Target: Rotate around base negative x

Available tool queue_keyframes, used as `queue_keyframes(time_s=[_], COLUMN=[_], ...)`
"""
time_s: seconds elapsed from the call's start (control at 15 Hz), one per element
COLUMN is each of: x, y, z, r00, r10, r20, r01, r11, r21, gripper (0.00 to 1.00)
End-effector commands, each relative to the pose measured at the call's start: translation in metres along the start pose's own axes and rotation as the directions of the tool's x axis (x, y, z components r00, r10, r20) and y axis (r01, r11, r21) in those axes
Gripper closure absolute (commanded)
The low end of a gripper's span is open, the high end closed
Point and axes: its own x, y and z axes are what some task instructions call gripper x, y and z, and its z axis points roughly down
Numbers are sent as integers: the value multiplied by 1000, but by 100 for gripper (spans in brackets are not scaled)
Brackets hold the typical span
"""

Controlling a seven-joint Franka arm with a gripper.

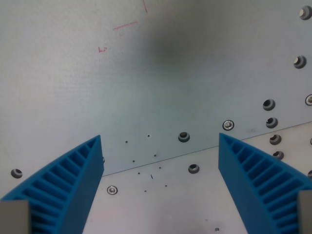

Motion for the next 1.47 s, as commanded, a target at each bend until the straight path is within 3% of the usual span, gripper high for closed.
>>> queue_keyframes(time_s=[0.07,1.47], x=[0,0], y=[0,0], z=[-3,-3], r00=[1000,998], r10=[1,-4], r20=[-9,-67], r01=[-1,-12], r11=[1000,969], r21=[-10,-246], gripper=[0,0])
